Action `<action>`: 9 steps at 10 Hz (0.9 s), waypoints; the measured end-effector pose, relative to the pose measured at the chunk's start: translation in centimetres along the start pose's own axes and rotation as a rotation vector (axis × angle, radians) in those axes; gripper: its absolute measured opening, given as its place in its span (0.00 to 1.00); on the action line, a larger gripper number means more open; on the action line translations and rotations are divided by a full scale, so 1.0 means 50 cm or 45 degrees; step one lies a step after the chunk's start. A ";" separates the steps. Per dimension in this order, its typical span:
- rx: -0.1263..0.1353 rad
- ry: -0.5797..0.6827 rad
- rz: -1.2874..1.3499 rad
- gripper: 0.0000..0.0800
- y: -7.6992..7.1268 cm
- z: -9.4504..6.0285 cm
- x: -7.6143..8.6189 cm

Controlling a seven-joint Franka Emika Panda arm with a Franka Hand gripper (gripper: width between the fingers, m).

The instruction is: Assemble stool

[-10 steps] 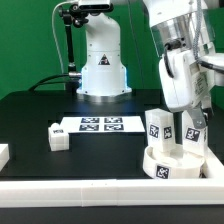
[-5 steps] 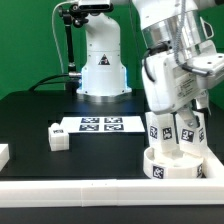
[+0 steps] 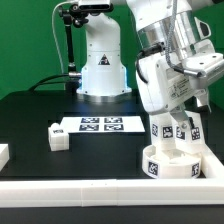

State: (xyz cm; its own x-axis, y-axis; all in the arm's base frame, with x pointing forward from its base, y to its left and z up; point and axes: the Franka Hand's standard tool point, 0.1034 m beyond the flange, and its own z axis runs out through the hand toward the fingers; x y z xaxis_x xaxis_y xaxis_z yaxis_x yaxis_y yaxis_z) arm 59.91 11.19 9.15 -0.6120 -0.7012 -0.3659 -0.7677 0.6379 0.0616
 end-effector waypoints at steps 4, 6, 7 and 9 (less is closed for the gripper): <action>0.004 -0.003 -0.120 0.81 -0.003 -0.006 -0.001; 0.003 -0.002 -0.310 0.81 -0.003 -0.005 -0.001; 0.003 -0.002 -0.400 0.81 -0.002 -0.004 -0.001; 0.008 -0.005 -0.466 0.81 0.006 -0.003 -0.011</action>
Offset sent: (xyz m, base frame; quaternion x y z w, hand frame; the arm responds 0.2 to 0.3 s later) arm 0.0000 0.0000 0.0000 0.0000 0.0000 0.0000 1.0000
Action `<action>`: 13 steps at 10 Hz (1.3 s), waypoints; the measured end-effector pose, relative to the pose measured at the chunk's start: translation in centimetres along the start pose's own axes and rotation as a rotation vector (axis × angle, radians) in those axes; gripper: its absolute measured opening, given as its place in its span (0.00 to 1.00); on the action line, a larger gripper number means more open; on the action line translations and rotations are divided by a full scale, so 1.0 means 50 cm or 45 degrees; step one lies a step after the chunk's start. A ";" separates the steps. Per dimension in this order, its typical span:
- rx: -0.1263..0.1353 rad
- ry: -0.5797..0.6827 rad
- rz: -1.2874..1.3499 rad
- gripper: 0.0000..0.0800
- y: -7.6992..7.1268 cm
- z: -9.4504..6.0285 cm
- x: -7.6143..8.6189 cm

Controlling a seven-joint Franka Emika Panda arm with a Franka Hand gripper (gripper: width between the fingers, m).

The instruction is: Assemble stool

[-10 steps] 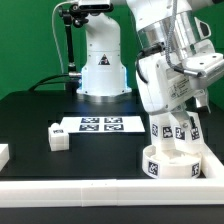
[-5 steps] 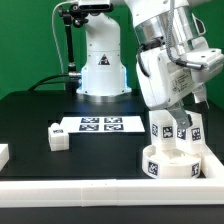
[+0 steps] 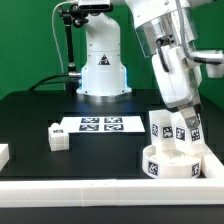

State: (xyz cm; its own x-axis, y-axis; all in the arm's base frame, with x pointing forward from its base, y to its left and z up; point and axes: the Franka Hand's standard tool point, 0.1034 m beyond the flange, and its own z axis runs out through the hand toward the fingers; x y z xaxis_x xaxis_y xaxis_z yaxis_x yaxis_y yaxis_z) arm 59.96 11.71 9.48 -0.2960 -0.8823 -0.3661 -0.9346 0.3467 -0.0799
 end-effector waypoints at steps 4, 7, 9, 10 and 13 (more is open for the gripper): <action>0.035 -0.017 -0.091 0.81 -0.007 -0.034 -0.032; 0.042 -0.010 -0.240 0.81 -0.019 -0.033 -0.021; 0.039 -0.003 -0.460 0.81 -0.019 -0.033 -0.019; 0.019 0.009 -0.663 0.81 -0.018 -0.034 -0.018; -0.119 0.030 -1.299 0.81 -0.017 -0.040 -0.020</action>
Offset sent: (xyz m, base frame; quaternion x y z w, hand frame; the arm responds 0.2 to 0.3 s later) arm -0.0022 -0.0042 0.0309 0.0031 -0.0139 -0.0631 0.9979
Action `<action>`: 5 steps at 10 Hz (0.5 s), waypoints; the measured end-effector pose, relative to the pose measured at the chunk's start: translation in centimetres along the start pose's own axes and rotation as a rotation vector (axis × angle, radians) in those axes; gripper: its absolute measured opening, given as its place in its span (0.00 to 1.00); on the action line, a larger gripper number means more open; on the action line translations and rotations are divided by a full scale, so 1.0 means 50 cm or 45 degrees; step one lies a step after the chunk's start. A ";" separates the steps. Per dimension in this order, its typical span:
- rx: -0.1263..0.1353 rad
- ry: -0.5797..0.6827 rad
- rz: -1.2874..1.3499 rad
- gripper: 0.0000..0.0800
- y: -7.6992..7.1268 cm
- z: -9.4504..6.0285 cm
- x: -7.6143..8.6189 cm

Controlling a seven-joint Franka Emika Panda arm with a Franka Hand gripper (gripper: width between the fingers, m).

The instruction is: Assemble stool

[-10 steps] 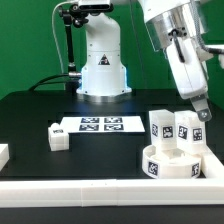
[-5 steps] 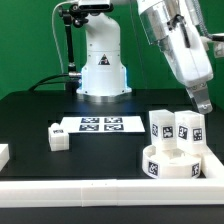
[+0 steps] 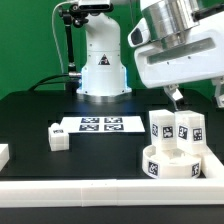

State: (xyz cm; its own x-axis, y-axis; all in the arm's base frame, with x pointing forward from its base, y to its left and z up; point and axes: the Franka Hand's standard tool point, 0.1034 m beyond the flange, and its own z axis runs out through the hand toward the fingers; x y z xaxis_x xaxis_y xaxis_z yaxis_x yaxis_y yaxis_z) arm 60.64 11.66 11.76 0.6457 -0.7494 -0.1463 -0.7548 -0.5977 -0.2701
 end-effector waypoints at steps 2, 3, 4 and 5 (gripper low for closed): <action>-0.009 0.002 -0.176 0.81 -0.002 0.003 0.000; -0.008 0.002 -0.283 0.81 -0.001 0.002 0.001; -0.009 0.001 -0.364 0.81 -0.001 0.003 0.002; -0.026 0.007 -0.496 0.81 0.001 0.004 0.000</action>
Offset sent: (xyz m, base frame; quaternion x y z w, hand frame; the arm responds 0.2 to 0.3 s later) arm 0.0000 0.0000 0.0000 0.0000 0.0000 -0.1938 0.9810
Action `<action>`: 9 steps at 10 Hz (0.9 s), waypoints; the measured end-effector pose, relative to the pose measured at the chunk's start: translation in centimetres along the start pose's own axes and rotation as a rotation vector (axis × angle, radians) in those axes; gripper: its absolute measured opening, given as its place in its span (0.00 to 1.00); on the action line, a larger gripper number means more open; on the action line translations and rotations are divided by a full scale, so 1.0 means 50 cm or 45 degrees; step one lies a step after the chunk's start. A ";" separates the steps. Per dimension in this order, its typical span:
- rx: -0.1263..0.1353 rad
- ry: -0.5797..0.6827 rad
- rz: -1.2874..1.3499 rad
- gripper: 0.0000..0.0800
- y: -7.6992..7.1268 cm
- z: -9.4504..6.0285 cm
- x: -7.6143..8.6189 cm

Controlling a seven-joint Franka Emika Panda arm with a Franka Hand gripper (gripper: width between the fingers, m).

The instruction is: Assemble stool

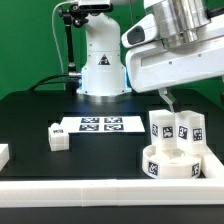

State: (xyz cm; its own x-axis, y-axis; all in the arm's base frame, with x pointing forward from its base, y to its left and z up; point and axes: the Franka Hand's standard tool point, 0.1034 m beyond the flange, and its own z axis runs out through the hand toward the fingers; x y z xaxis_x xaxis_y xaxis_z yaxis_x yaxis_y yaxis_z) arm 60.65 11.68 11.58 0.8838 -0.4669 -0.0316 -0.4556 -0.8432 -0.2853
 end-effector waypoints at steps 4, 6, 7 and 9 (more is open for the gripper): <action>-0.131 -0.004 -0.667 0.81 0.003 0.014 -0.020; -0.136 -0.013 -0.824 0.81 0.012 0.018 -0.021; -0.139 -0.016 -0.881 0.81 0.014 0.017 -0.020; -0.145 -0.026 -1.073 0.81 0.018 0.017 -0.017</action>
Offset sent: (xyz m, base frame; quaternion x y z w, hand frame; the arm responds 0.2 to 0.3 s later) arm -0.0140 0.0018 -0.0061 -0.0840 -0.0088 -0.3183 0.9442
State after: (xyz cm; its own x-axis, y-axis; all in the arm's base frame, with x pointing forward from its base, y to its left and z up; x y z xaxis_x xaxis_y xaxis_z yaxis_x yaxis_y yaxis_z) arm 59.58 11.57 10.56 0.9339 0.3329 0.1308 0.3485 -0.9292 -0.1233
